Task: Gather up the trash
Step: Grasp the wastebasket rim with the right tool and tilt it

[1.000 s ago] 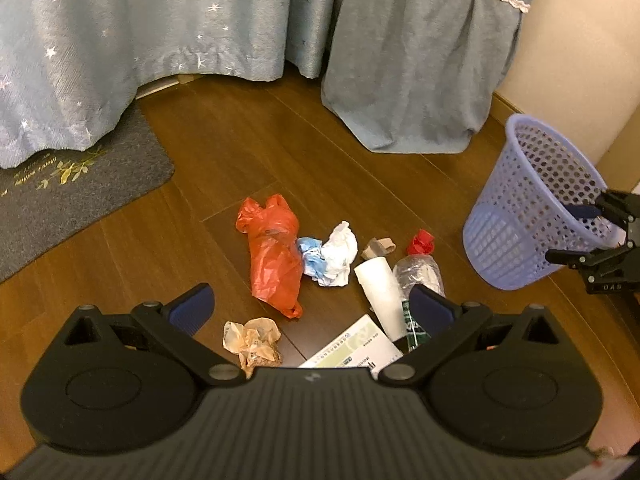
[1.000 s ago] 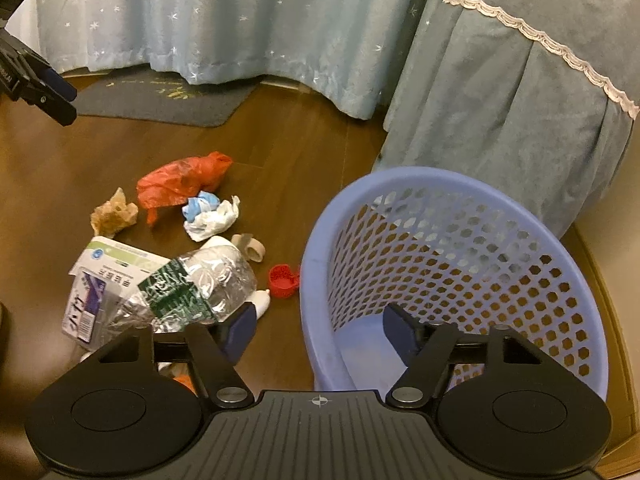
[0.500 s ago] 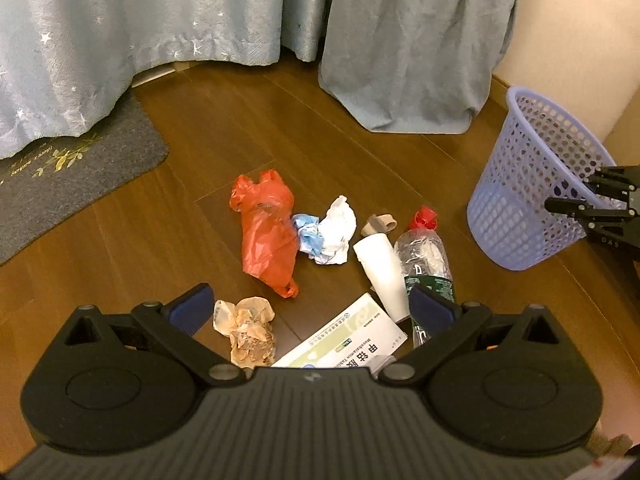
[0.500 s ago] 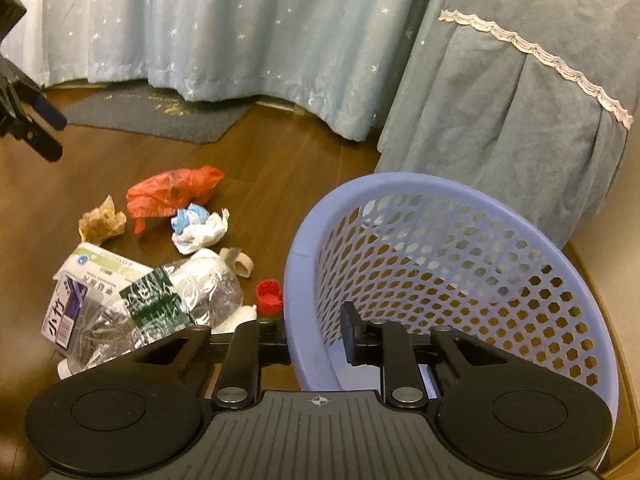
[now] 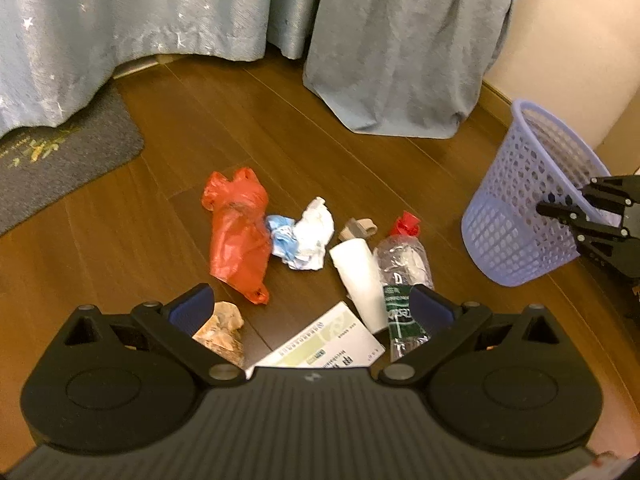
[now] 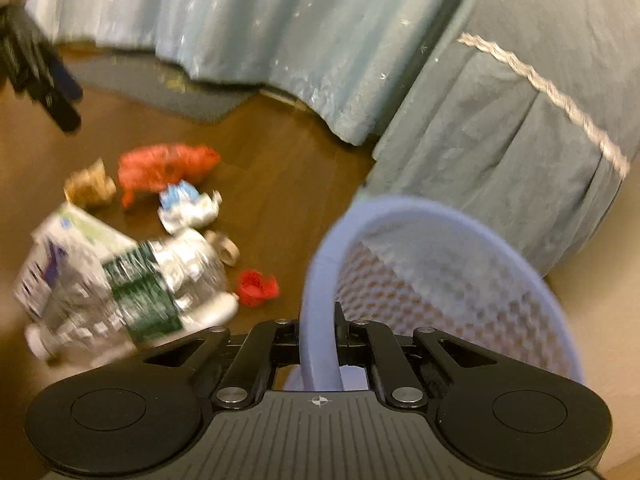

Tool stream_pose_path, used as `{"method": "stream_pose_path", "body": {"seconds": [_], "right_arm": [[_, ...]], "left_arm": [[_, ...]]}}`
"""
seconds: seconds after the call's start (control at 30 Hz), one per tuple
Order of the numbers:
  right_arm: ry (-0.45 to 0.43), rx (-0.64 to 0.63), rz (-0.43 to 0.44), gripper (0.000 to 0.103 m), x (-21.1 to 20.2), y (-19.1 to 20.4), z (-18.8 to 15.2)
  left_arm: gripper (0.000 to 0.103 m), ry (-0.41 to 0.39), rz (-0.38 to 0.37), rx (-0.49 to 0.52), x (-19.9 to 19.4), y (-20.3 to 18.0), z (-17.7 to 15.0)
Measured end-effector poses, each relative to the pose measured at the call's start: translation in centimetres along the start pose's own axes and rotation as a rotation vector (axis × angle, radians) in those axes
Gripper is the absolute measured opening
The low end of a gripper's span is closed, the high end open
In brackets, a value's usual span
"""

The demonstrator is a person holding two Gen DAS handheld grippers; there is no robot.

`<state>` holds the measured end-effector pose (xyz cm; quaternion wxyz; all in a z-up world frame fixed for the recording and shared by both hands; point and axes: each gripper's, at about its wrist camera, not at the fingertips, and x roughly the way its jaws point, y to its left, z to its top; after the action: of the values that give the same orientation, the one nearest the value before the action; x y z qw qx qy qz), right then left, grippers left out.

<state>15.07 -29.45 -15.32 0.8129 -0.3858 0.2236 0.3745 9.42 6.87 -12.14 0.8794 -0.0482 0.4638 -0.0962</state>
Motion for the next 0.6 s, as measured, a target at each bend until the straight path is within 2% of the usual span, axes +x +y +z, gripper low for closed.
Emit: {"method": "stream_pose_path", "body": {"seconds": [0.1, 0.2, 0.3, 0.43, 0.6], "right_arm": [[0.057, -0.109, -0.066, 0.006, 0.3, 0.8, 0.1], [0.103, -0.262, -0.088, 0.007, 0.8, 2.7, -0.1], [0.101, -0.407, -0.105, 0.008, 1.1, 5.4, -1.1], [0.066, -0.464, -0.126, 0.007, 1.6, 8.2, -2.3], [0.037, -0.452, -0.21, 0.004, 2.7, 10.7, -4.3]], "left_arm": [[0.102, 0.005, -0.007, 0.008, 0.1, -0.3, -0.3], [0.102, 0.008, -0.015, 0.008, 0.1, -0.3, -0.5], [0.102, 0.011, -0.016, 0.001, 0.2, -0.3, -0.7], [0.102, 0.017, -0.025, -0.01, 0.5, -0.1, -1.1], [0.101, 0.006, -0.038, -0.018, 0.8, 0.1, -1.8]]}}
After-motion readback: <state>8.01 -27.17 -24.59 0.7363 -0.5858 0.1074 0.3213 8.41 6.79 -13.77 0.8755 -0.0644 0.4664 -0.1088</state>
